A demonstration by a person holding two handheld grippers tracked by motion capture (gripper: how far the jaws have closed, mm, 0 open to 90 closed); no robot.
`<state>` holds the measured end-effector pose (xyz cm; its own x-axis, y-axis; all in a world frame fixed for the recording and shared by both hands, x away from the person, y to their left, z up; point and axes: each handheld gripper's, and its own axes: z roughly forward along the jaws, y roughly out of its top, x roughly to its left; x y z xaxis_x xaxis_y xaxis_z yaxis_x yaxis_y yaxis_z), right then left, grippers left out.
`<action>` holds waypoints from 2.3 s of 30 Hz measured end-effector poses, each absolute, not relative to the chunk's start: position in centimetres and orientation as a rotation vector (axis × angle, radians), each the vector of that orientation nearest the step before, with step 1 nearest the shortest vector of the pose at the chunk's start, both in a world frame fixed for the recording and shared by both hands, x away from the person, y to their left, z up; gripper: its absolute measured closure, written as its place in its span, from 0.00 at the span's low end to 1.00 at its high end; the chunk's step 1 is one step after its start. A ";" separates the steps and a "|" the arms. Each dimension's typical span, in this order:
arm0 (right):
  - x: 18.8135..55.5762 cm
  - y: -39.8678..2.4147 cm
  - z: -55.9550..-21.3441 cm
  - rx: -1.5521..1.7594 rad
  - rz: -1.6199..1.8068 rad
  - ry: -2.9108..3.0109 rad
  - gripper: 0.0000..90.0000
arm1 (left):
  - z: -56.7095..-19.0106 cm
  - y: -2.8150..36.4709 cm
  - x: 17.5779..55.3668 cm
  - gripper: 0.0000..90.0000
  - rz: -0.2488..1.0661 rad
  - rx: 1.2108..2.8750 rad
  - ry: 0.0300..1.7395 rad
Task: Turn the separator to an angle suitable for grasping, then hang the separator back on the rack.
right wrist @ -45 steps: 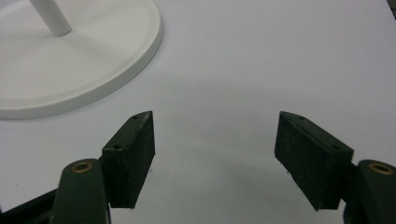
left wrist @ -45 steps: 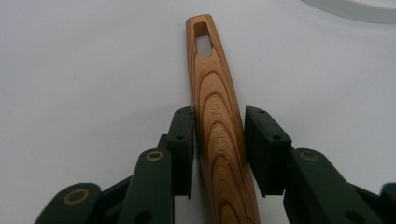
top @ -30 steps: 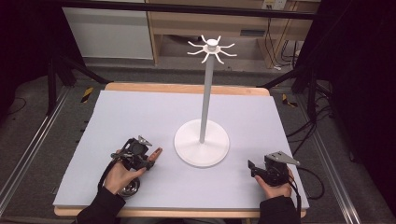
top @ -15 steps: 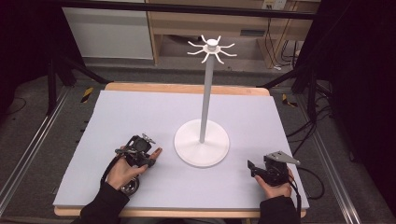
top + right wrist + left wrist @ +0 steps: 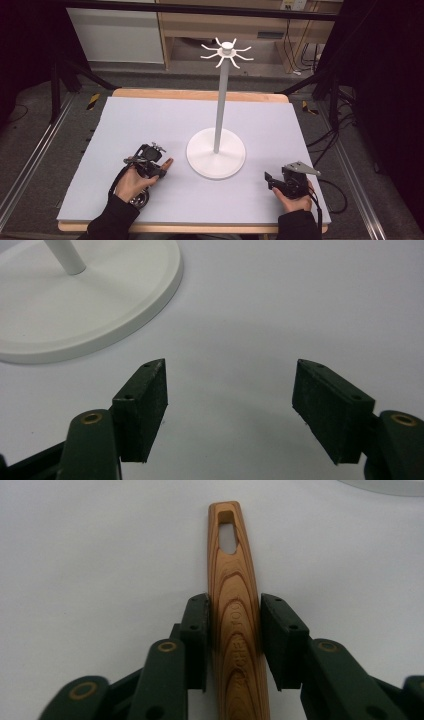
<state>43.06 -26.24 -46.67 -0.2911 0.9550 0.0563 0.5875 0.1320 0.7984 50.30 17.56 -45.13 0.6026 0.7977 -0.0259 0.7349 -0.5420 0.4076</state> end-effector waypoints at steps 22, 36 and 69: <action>43.0 -26.3 -46.7 1.491 1.026 1.950 0.34 | -44.5 17.9 49.9 0.75 0.248 2.435 1.181; 43.0 -26.3 -46.7 1.487 1.032 1.937 0.35 | -41.6 19.1 48.3 0.75 0.337 2.265 1.096; 42.7 -26.4 -46.4 1.471 1.044 1.918 0.34 | -36.1 21.6 44.4 0.75 0.581 1.840 0.932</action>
